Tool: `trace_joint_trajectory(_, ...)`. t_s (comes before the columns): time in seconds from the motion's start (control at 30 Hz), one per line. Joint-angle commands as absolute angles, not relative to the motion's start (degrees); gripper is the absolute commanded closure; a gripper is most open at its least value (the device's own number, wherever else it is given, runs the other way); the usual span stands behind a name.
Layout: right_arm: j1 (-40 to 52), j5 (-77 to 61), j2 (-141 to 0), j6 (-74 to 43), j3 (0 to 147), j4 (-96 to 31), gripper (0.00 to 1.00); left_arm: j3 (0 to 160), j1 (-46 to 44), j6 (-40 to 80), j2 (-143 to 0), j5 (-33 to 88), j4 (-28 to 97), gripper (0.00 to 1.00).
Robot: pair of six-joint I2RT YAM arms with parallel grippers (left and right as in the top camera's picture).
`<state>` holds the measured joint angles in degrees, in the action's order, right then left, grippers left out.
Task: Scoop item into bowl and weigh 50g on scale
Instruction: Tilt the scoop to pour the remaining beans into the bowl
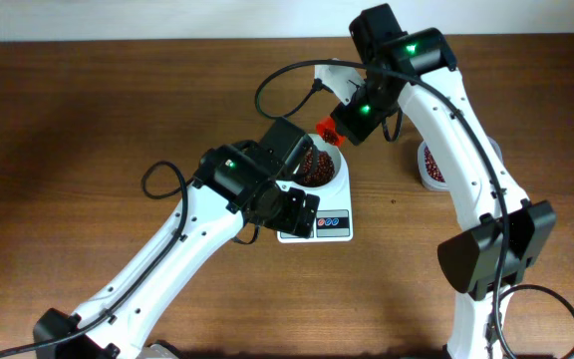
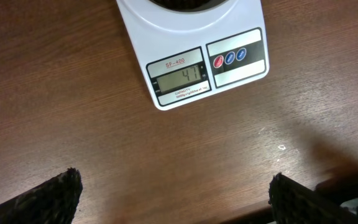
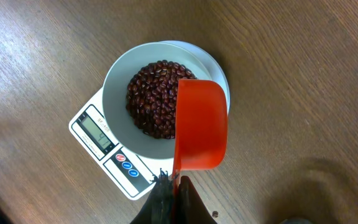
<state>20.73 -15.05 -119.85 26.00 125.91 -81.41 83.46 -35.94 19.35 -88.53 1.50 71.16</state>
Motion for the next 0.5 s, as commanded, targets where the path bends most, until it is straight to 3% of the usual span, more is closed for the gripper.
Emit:
trace_joint_trajectory(0.0,21.17,-16.05,-119.28,26.81,127.31,-81.25,0.96,83.40,-36.27,20.12,-88.77,1.13,71.20,0.01)
trace_joint_trajectory(0.47,23.22,-17.32,-119.28,31.14,127.31,-81.36,0.96,83.40,-36.27,20.12,-88.77,1.13,71.22,0.01)
